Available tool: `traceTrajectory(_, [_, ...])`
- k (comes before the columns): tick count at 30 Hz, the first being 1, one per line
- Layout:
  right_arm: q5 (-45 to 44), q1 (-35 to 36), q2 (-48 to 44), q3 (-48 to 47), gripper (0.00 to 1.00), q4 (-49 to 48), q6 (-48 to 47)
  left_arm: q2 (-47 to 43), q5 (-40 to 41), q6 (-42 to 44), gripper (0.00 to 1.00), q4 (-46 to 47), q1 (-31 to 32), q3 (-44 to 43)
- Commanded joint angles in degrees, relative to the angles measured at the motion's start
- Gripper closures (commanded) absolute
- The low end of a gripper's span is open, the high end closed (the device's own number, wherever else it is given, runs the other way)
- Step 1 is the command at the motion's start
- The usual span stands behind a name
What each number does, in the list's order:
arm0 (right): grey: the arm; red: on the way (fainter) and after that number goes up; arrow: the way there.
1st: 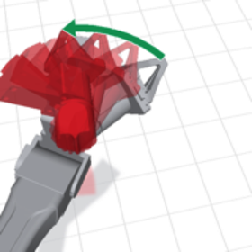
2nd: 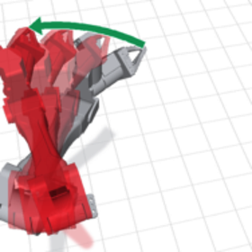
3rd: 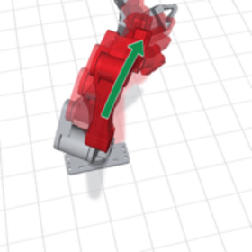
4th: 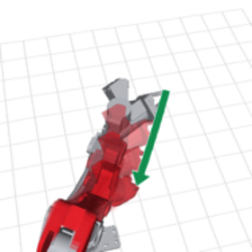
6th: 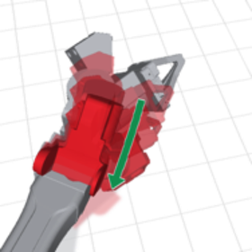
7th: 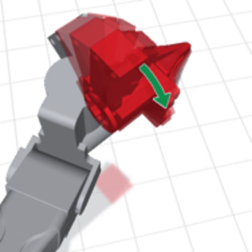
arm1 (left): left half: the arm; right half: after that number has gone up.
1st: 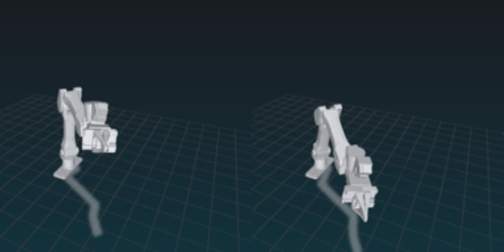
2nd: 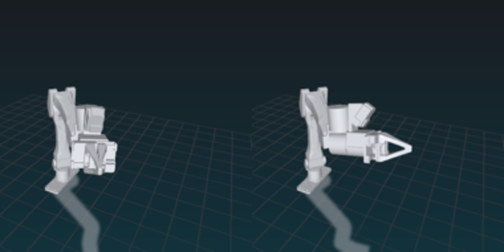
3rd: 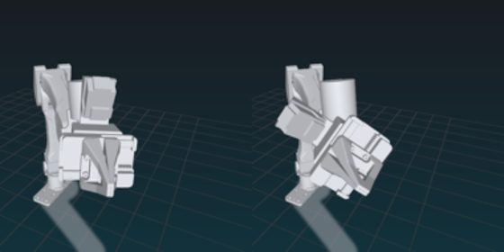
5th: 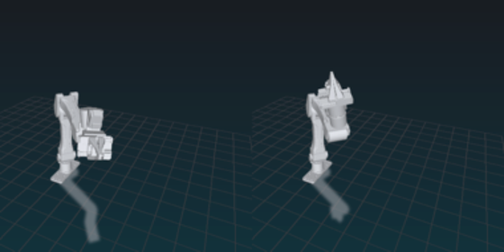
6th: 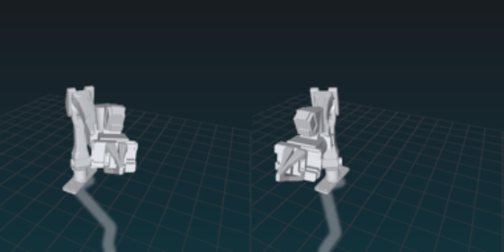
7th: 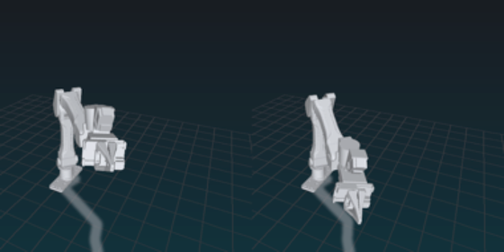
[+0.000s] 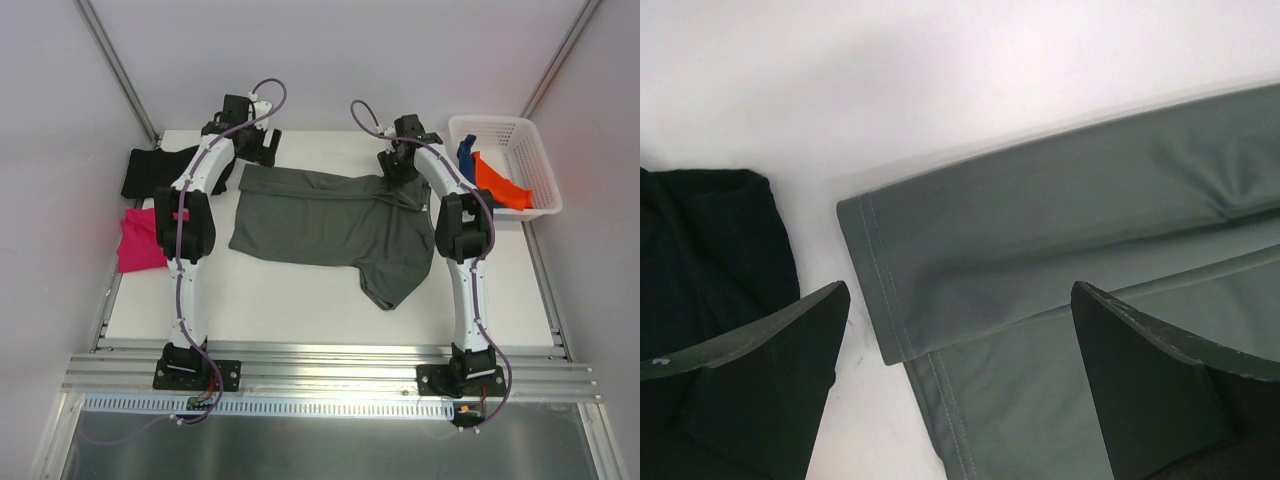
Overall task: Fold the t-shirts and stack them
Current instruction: Fold the flattened tshirt in 1/3 of the way
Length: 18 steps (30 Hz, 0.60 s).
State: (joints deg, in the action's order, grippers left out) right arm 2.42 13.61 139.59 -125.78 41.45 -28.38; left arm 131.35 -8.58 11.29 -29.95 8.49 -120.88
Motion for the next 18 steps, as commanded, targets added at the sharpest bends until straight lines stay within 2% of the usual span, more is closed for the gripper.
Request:
traceTrajectory(1, [2.15,-0.16,-1.95,-2.99,0.59,0.38,2.62,-0.83,-1.97,-1.18,0.07,-1.42,0.12,-3.66])
traceTrajectory(4, [3.82,0.63,-4.14,-0.53,0.62,1.7,4.56,-0.13,-2.84,-1.27,0.07,-3.18,0.03,-5.33])
traceTrajectory(9, [6.89,3.87,-11.08,5.53,0.63,3.19,7.11,0.92,-5.65,-2.58,0.08,-4.23,-0.76,-7.79])
traceTrajectory(18, [11.12,8.98,-17.24,11.25,0.63,5.83,11.94,0.4,-8.12,-4.08,0.09,-4.32,-2.6,-8.58])
